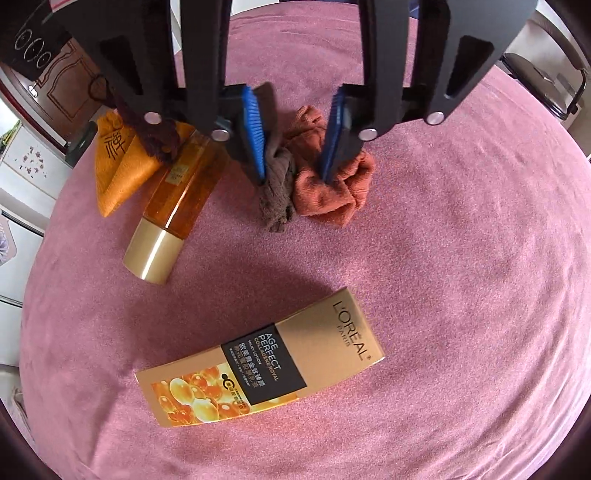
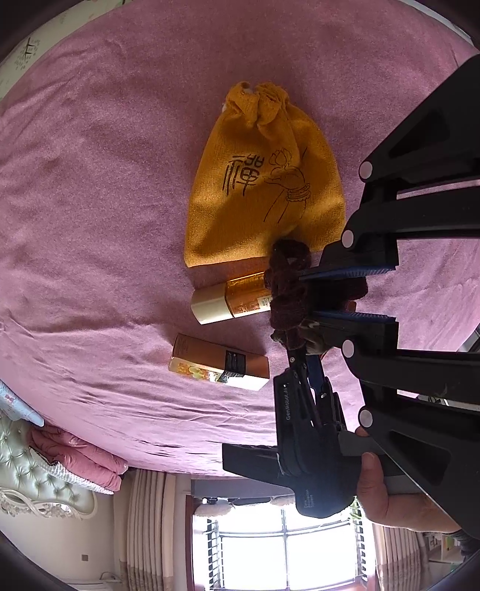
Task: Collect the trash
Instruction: 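Grasp the brown sock with the left tool while the right tool grasps the maroon sock, then carry the brown and maroon socks over the yellow bin with both tools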
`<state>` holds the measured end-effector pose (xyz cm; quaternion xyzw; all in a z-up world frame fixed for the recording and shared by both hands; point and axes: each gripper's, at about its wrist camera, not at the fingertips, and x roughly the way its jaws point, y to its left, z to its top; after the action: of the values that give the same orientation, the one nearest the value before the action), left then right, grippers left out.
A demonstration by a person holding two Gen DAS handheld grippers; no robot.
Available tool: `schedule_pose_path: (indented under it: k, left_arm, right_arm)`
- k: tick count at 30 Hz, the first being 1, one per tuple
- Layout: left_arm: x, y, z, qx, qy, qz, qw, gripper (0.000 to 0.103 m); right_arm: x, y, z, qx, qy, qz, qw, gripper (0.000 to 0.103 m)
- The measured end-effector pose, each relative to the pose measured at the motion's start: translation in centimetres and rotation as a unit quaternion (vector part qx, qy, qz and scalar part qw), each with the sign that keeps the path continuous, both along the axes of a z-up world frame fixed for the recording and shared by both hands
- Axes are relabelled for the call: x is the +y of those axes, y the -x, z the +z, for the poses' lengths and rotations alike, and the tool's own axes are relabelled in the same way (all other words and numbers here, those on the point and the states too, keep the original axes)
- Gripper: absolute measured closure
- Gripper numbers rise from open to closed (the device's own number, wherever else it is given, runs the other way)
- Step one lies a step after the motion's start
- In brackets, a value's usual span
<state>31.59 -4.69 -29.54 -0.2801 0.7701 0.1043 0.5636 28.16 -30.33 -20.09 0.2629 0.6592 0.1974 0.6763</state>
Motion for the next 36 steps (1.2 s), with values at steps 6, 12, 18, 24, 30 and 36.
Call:
schedule_pose_path:
  k: [6,12,18,24,30,36]
  left_arm:
    - [2.1,3.7,1.4,-0.05,0.046,0.019,0.9975,0.091]
    - [2.2,7.5,4.9,-0.107,0.085,0.028,0.9902,0.093]
    - [0.7,9.8,9.0,-0.165,0.117,-0.005,0.9793,0.095]
    - [-2.5,10.7,12.4,-0.199,0.129,-0.052,0.9701,0.096]
    - [-7.8,11.6,13.6,-0.209,0.144,-0.09,0.9631,0.097]
    - [-14.6,12.6,14.5,-0.214,0.165,-0.145,0.9519,0.097]
  right_arm:
    - [-0.4,1.0,1.0,-0.009,-0.003,-0.006,1.0,0.087]
    - [-1.0,2.8,3.2,-0.03,-0.007,-0.009,0.999,0.087]
    - [-2.4,5.5,5.6,-0.05,-0.016,-0.027,0.998,0.087]
    - [-5.3,9.0,7.5,-0.069,-0.021,-0.062,0.996,0.087]
    - [-9.8,12.9,8.6,-0.08,-0.019,-0.099,0.992,0.087]
    - [-15.8,16.6,8.9,-0.083,-0.024,-0.152,0.985,0.087]
